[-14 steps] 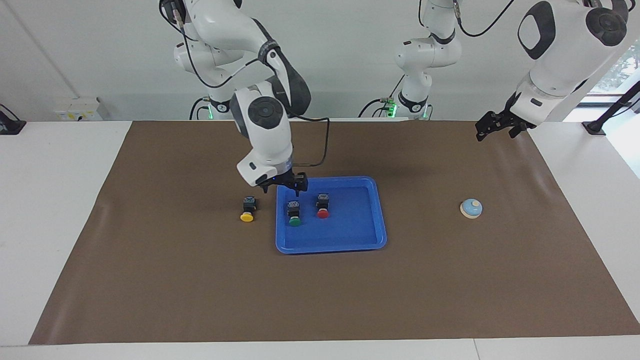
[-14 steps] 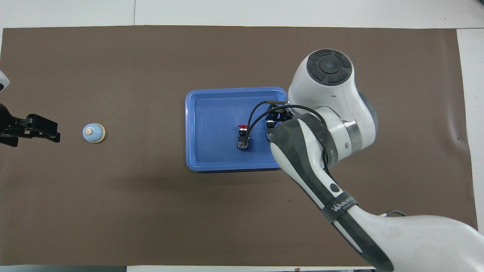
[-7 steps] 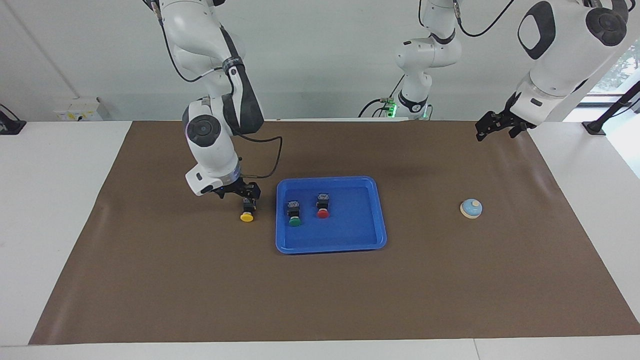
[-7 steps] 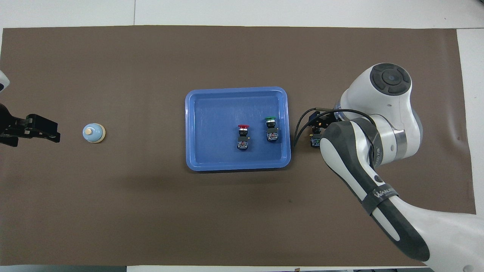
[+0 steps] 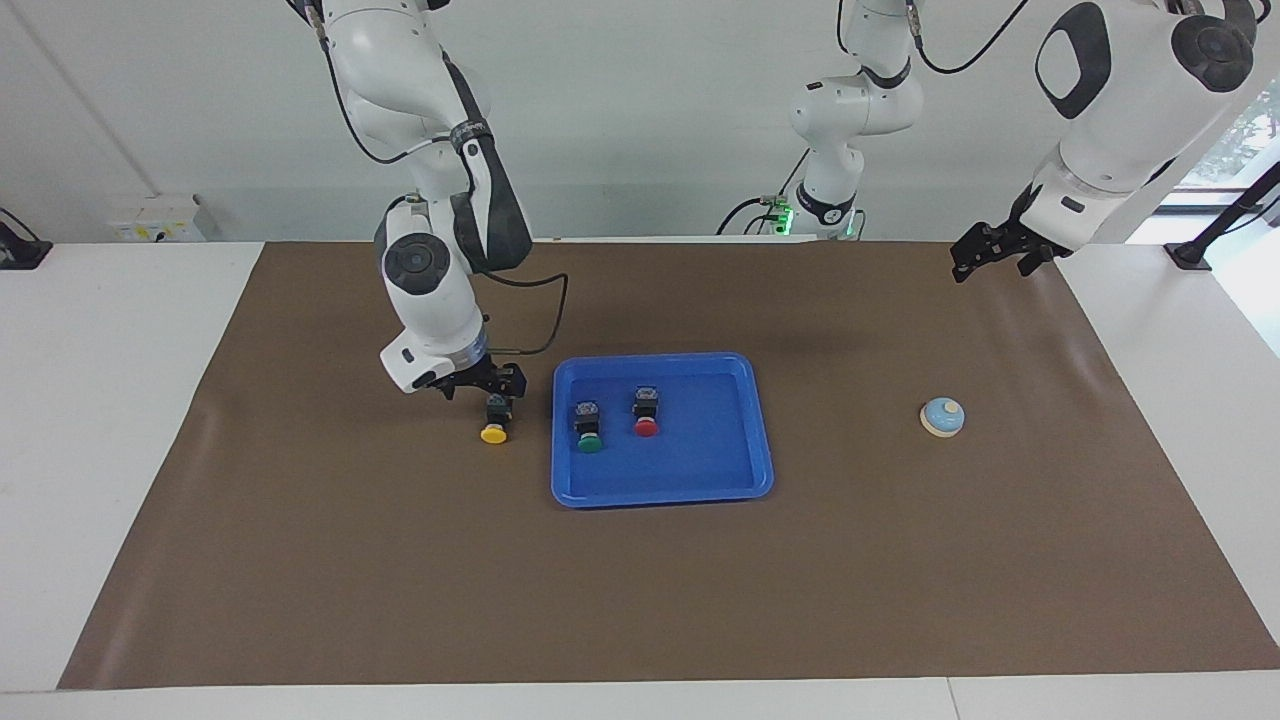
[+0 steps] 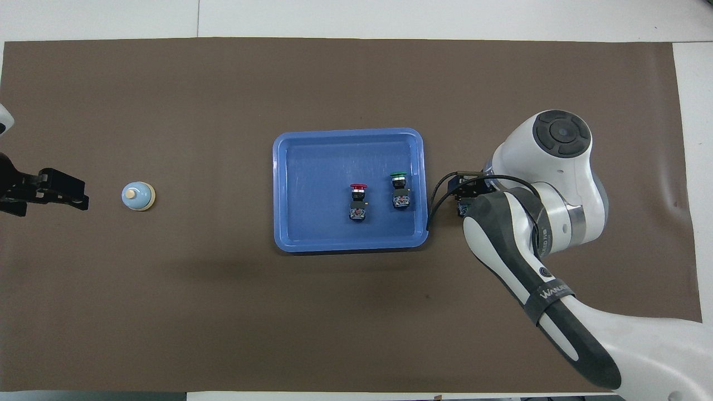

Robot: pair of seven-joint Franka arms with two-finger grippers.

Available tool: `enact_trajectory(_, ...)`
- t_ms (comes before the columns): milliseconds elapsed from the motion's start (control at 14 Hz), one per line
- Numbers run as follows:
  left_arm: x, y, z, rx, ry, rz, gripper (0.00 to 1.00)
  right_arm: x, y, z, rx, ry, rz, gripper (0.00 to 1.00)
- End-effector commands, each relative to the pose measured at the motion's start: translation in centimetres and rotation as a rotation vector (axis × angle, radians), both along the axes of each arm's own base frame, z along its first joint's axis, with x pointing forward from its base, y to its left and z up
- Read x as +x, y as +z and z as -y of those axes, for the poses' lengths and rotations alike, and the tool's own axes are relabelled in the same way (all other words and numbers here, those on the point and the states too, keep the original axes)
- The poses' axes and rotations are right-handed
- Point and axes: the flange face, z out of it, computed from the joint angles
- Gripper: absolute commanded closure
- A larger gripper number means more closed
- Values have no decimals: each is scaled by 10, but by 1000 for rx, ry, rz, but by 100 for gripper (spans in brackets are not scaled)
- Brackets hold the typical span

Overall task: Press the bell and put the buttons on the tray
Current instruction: 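Move the right gripper to the yellow button and grasp it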

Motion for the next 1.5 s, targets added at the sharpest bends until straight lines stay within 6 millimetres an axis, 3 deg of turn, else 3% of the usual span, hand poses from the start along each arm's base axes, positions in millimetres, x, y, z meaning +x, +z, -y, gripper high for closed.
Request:
enact_trajectory(0, -4, 5, -1, -7, 15, -6, 0, -8, -21, 2, 13, 40, 39, 0)
enact_trajectory(429, -4, 5, 0, -7, 14, -6, 0, -17, -39, -14, 11, 65, 26, 0)
enact_trajectory(501, -4, 5, 0, -7, 14, -6, 0, -18, -40, -14, 10, 62, 24, 5)
enact_trajectory(859, -4, 5, 0, -7, 14, -6, 0, -20, -47, -10, 8, 54, 16, 47)
enact_trajectory(930, -4, 5, 0, -7, 14, -6, 0, -18, -47, -8, 12, 58, 31, 59)
enact_trajectory(1002, -4, 5, 0, -7, 14, -6, 0, -17, -47, -7, 13, 52, 34, 81)
enact_trajectory(1074, -4, 6, 0, -7, 14, -4, 0, -14, -43, -8, 13, 49, 37, 97)
enact_trajectory(1217, -4, 5, 0, -7, 14, -6, 0, -4, -21, -7, 10, 42, 24, 100)
enact_trajectory(1431, -4, 5, 0, -7, 14, -6, 0, 26, 42, -31, 23, 77, 40, 100)
